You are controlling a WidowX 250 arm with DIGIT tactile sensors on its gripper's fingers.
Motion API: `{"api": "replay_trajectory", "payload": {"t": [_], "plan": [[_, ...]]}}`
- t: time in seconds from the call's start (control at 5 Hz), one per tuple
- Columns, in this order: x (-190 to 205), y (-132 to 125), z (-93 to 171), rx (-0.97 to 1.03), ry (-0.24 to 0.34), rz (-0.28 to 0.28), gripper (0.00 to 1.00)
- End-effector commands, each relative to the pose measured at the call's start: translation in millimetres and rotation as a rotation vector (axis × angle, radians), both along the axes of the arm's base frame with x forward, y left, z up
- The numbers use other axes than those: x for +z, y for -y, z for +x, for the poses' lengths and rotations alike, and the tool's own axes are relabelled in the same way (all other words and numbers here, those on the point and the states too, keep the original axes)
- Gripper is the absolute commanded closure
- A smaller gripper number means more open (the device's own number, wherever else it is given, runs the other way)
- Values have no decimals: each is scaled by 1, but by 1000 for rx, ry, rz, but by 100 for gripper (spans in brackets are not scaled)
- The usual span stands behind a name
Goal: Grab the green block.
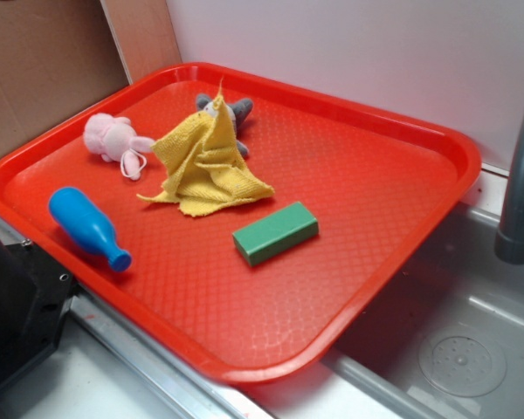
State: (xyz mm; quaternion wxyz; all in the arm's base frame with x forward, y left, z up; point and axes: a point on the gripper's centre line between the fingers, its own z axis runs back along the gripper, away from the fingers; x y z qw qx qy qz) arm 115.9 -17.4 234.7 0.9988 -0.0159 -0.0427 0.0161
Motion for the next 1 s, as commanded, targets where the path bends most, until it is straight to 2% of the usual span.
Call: {"api": "replay_trajectory", "payload": {"t": [0.0, 0.2, 0.4, 0.6, 0.8], "plan": [[0, 0, 0, 0, 0, 0, 0], [-9, 11, 3, 33, 88, -51, 0], [-24, 18, 19, 78, 111, -85, 0], [-49, 34, 41, 75, 174, -116, 0], [-72, 53, 57, 47, 196, -150, 0]]}}
